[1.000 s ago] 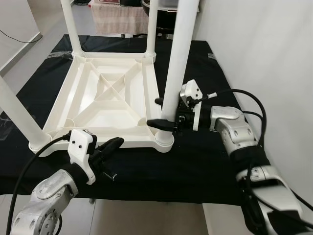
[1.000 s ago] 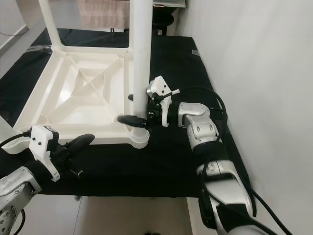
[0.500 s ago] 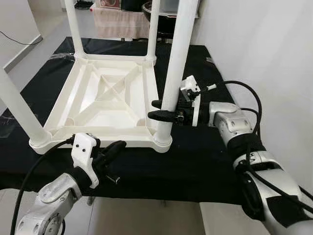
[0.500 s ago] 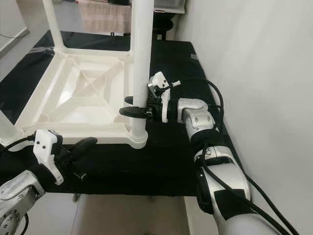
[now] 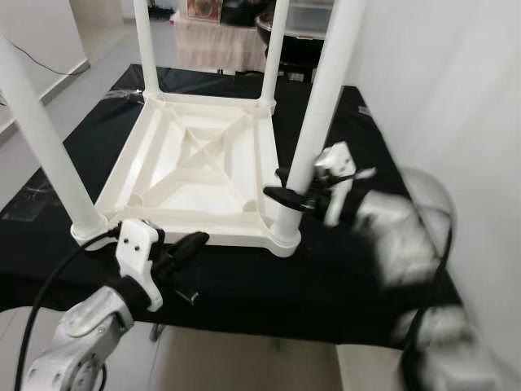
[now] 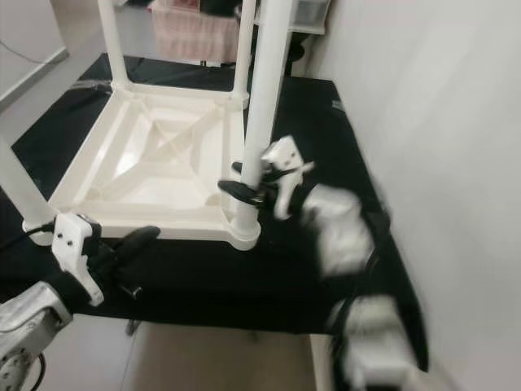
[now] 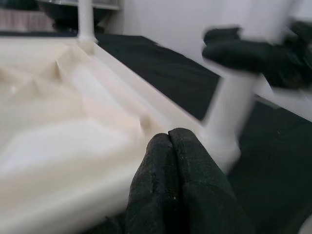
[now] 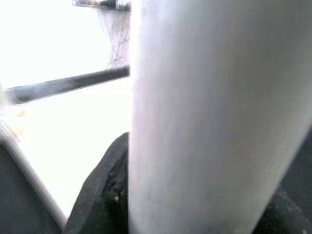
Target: Building children table
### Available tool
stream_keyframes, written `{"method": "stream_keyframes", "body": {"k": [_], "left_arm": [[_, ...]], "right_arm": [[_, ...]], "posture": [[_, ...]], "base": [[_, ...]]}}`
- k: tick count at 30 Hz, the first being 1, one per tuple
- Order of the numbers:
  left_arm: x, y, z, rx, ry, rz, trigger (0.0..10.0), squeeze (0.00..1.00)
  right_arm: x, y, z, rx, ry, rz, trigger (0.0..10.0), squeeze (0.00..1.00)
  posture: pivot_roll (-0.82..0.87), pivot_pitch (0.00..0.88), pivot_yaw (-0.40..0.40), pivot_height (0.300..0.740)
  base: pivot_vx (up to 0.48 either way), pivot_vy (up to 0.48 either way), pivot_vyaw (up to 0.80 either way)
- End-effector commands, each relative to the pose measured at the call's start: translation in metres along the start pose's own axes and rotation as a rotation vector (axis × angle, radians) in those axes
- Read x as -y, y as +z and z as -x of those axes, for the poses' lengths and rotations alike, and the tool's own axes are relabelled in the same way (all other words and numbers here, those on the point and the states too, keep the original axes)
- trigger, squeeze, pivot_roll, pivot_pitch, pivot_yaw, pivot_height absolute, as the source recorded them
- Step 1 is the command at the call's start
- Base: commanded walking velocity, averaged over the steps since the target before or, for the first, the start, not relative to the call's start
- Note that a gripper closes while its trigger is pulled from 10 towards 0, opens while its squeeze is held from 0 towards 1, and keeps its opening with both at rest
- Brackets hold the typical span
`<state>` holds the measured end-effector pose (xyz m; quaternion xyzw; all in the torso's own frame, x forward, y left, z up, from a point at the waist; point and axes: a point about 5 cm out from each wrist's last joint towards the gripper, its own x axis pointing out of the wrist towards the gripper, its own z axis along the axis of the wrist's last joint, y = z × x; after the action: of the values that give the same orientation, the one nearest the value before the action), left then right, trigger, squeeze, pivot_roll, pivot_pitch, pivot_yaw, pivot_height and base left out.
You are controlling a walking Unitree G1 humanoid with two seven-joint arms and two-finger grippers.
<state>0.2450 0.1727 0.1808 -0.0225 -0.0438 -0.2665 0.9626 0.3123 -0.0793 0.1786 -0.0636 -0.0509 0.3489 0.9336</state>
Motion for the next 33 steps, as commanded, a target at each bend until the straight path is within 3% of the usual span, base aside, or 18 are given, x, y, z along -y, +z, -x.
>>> {"method": "stream_keyframes", "body": {"k": [1,3,7,8,10,11,13,15,18,21,22,25,30,31,33], "left_arm": [[0.0,-0.001,-0.001,-0.013,-0.021,0.0,10.0,0.0],[0.0,-0.001,-0.003,-0.015,-0.023,0.003,10.0,0.0],[0.0,-0.002,-0.003,-0.015,-0.019,-0.001,10.0,0.0],[0.0,-0.002,-0.003,-0.014,-0.014,-0.001,10.0,0.0],[0.0,-0.002,-0.002,-0.013,-0.011,-0.001,10.0,0.0],[0.0,-0.002,-0.002,-0.015,-0.014,-0.001,10.0,0.0],[0.0,-0.002,-0.002,-0.016,-0.018,-0.001,10.0,0.0],[0.0,-0.002,-0.002,-0.017,-0.022,0.0,10.0,0.0],[0.001,-0.002,-0.004,-0.015,-0.023,0.001,10.0,0.0],[0.001,-0.002,-0.004,-0.015,-0.022,0.001,10.0,0.0],[0.002,-0.002,-0.004,-0.013,-0.022,0.002,10.0,0.0],[0.003,-0.002,-0.003,-0.011,-0.021,0.002,10.0,0.0],[0.006,-0.002,0.0,-0.013,-0.022,0.006,10.0,0.0],[0.007,-0.002,0.001,-0.014,-0.022,0.007,10.0,0.0],[0.008,-0.001,0.002,-0.014,-0.023,0.007,10.0,0.0]], "right_arm": [[-0.033,-0.045,0.001,-0.279,0.088,0.071,0.0,0.0],[-0.023,-0.042,-0.007,-0.269,0.057,0.007,0.0,0.0],[-0.015,-0.043,-0.011,-0.273,0.034,-0.029,0.0,0.0],[-0.015,-0.042,-0.012,-0.272,0.024,-0.046,10.0,0.0],[-0.016,-0.04,-0.012,-0.26,0.02,-0.073,10.0,0.0],[-0.019,-0.03,-0.013,-0.206,0.052,-0.145,10.0,1.0],[-0.023,-0.023,-0.011,-0.175,0.07,-0.175,10.0,1.0],[-0.025,-0.008,-0.01,-0.098,0.169,-0.199,10.0,1.0],[-0.005,0.007,-0.011,-0.023,0.332,-0.15,10.0,1.0],[0.002,0.011,-0.01,-0.012,0.397,-0.121,10.0,1.0],[0.01,0.014,-0.01,-0.016,0.481,-0.097,10.0,0.0],[0.026,0.018,-0.014,-0.048,0.623,-0.06,10.0,0.0],[0.039,0.028,-0.032,-0.076,0.706,-0.078,10.0,0.0],[0.041,0.031,-0.036,-0.071,0.713,-0.102,6.5,0.0],[0.041,0.032,-0.037,-0.066,0.715,-0.118,6.5,0.0]], "posture": [[0.04,0.149,-0.06,0.74],[0.04,0.146,-0.061,0.74],[0.05,0.138,-0.073,0.74],[0.05,0.136,-0.07,0.74],[0.05,0.137,-0.069,0.74],[0.05,0.135,-0.063,0.74],[0.05,0.135,-0.063,0.74],[0.05,0.134,-0.063,0.74],[0.06,0.132,-0.068,0.74],[0.06,0.131,-0.071,0.74],[0.06,0.13,-0.075,0.74],[0.07,0.133,-0.08,0.74],[0.1,0.144,-0.085,0.74],[0.1,0.146,-0.085,0.74],[0.1,0.146,-0.085,0.74]], "base": [[0.0,0.0,0.0],[0.0,0.0,0.0],[0.0,0.0,0.0],[0.0,0.0,0.0],[0.0,0.0,0.0],[0.0,0.0,0.0],[0.0,0.0,0.0],[0.0,0.0,0.0],[0.0,0.0,0.0],[0.0,0.0,0.0],[0.0,0.0,0.0],[0.0,0.0,0.0],[0.0,0.0,0.0],[0.0,0.0,0.0],[0.0,0.0,0.0]]}}
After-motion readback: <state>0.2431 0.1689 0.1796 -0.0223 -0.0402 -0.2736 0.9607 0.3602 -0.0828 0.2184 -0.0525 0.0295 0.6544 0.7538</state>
